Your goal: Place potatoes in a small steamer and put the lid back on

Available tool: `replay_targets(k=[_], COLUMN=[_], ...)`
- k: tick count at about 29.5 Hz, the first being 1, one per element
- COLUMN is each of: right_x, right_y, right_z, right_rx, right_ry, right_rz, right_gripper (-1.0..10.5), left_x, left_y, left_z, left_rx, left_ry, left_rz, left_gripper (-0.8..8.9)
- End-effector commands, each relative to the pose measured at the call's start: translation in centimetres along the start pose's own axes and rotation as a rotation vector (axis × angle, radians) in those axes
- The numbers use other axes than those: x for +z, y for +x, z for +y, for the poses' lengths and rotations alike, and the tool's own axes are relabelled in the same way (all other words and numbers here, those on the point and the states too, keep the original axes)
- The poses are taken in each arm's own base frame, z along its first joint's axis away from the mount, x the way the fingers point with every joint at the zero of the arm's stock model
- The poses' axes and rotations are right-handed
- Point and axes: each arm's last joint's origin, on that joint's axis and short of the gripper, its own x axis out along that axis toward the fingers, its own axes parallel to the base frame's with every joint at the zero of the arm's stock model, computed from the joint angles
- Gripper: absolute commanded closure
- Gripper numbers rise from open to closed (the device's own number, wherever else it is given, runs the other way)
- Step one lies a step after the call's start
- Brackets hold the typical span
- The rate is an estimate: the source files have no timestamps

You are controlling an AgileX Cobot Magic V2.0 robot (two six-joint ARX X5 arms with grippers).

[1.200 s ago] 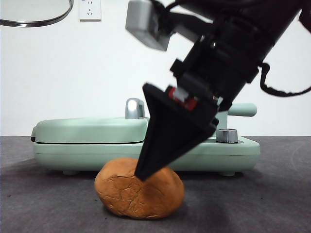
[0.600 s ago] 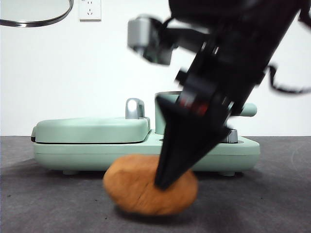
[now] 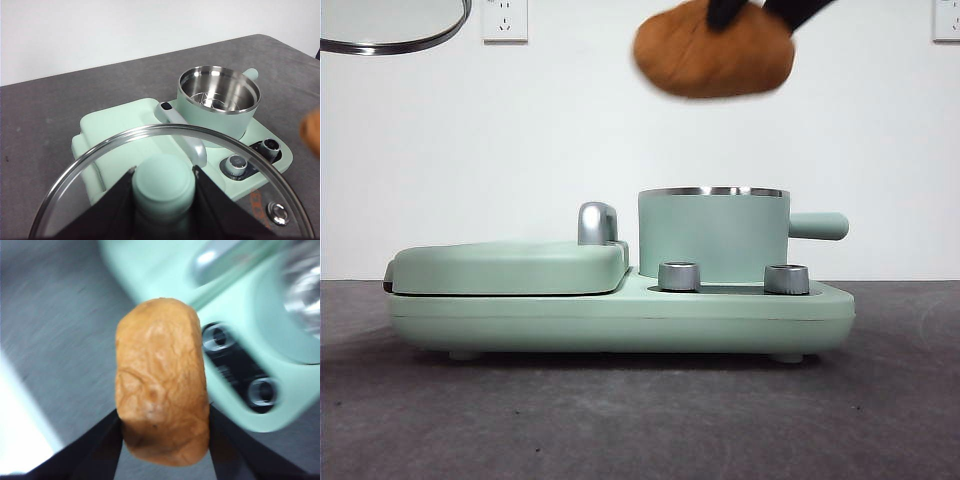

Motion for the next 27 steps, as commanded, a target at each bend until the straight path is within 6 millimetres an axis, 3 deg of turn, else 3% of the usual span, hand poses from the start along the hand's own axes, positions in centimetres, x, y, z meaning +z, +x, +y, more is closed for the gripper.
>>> replay_targets(k=[1, 6, 17, 27], right_x=[1.7, 4.3, 8.6, 9.5], right_y=[-0.4, 0.3, 6.2, 10.2], right_z=[-1.1, -4.5, -10.4, -13.4], right_rx=[-0.044, -0.119, -0.184, -0.197], right_ry=[0.061, 0.108, 0.128, 0.143], right_rz=[-0.020, -0.027, 0.051, 0.066], right_gripper=[7.5, 7.2, 7.2, 7.2], left_x=[0.8, 0.8, 0.8, 0.8], left_y=[-0.3, -0.3, -0.3, -0.3], left_z=[-0.1, -0.1, -0.1, -0.1], left_rx=[0.001, 0.001, 0.001, 0.001], left_ry=[0.012, 0.012, 0.011, 0.011], left_rz=[-0.054, -0.057, -0.057, -0.055], left_gripper=[8.04, 8.04, 8.04, 8.04])
